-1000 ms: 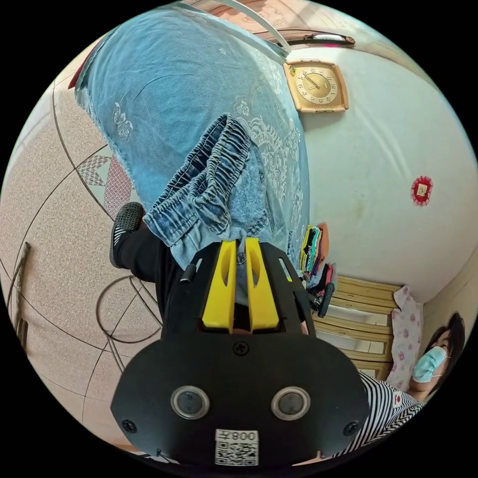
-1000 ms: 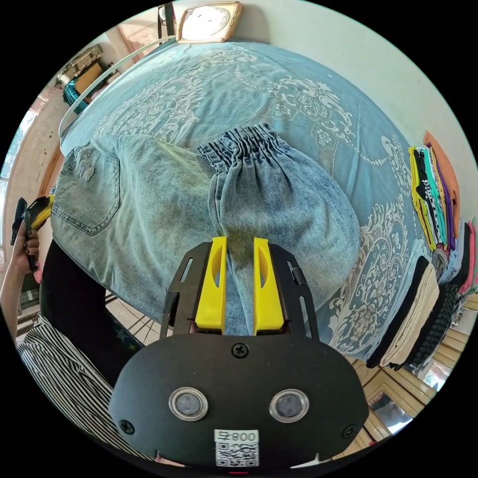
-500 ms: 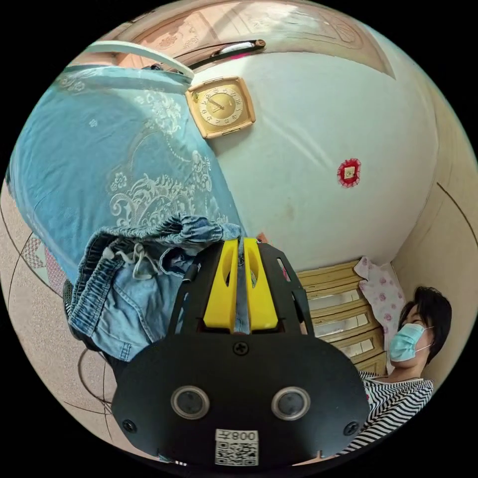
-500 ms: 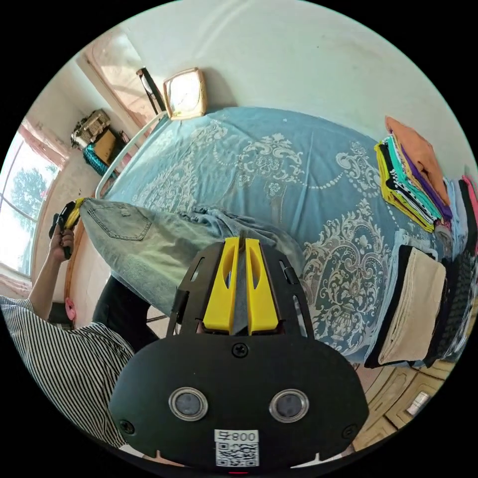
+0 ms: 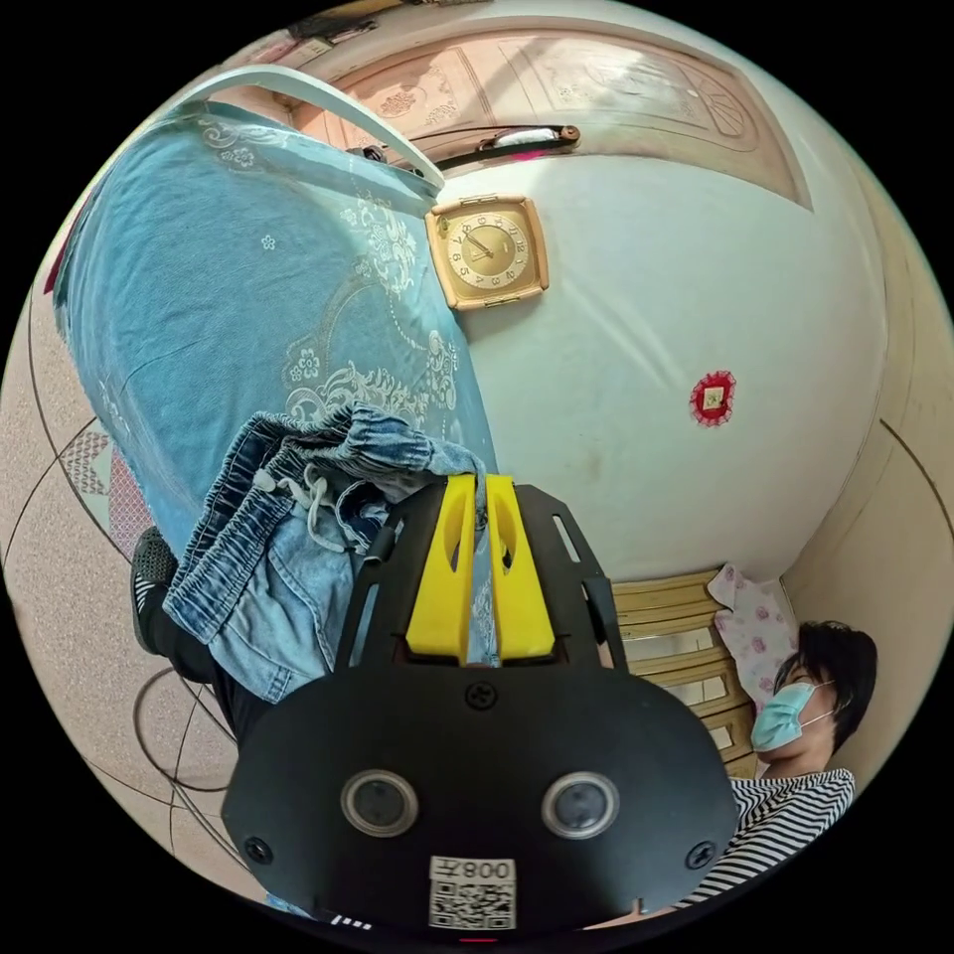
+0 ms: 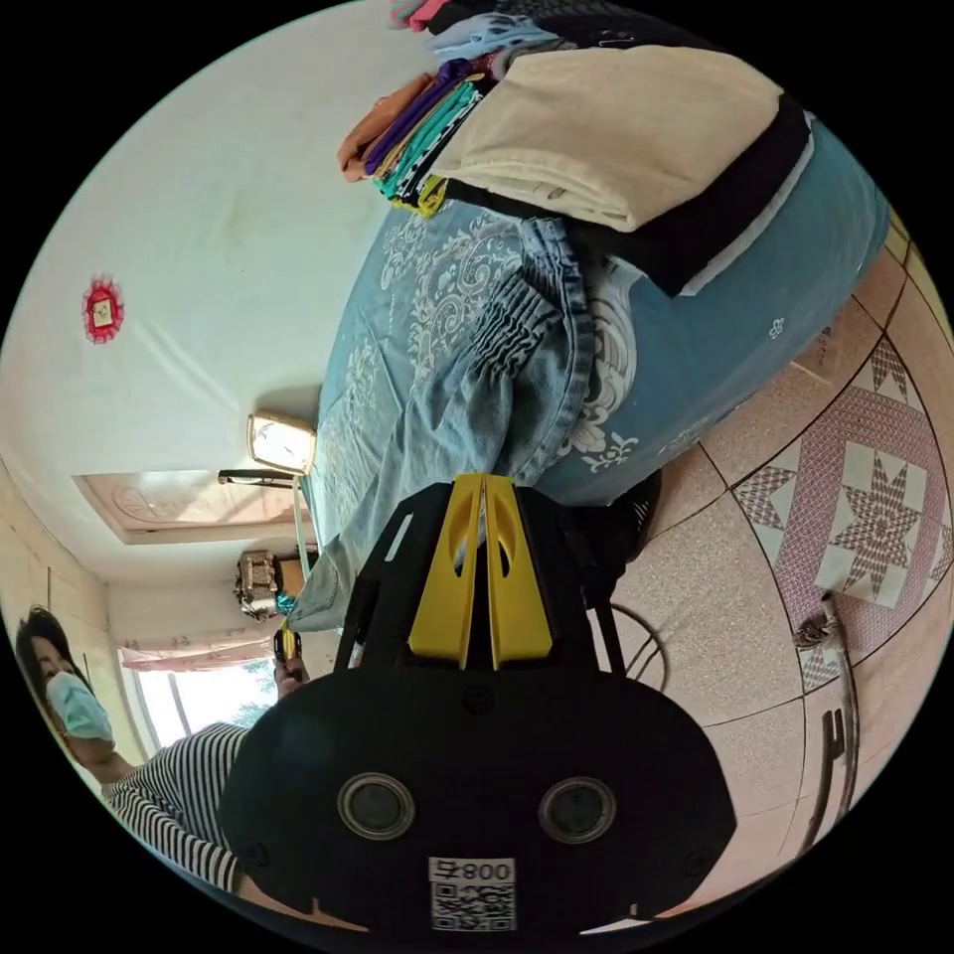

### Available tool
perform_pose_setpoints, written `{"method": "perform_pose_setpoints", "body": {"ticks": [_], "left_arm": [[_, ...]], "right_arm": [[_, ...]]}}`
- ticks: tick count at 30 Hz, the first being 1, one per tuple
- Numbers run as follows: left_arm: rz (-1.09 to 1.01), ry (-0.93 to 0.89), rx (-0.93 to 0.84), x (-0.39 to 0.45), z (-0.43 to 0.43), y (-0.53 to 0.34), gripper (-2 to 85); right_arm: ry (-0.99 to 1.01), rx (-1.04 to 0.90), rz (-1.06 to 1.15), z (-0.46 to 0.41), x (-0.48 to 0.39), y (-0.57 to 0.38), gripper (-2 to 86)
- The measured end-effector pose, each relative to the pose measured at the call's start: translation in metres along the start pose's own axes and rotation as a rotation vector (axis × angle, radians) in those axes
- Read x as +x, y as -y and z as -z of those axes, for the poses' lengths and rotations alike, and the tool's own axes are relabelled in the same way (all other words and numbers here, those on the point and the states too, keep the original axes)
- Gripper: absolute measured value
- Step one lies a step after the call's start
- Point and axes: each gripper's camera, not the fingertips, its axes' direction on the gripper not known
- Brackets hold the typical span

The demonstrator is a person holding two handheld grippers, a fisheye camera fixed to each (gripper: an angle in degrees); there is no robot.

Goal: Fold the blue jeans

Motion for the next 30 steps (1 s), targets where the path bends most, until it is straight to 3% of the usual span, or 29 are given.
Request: {"method": "perform_pose_setpoints", "body": {"ticks": [10, 30], "left_arm": [[-0.02, 0.053, -0.02, 0.02, -0.011, 0.014, 1.9], [0.008, 0.079, -0.013, 0.042, -0.031, 0.038, 2.0]], "right_arm": [[-0.224, -0.021, 0.009, 0.015, 0.017, 0.061, 6.0], [0.003, 0.055, -0.139, 0.051, 0.066, 0.117, 6.1]]}}
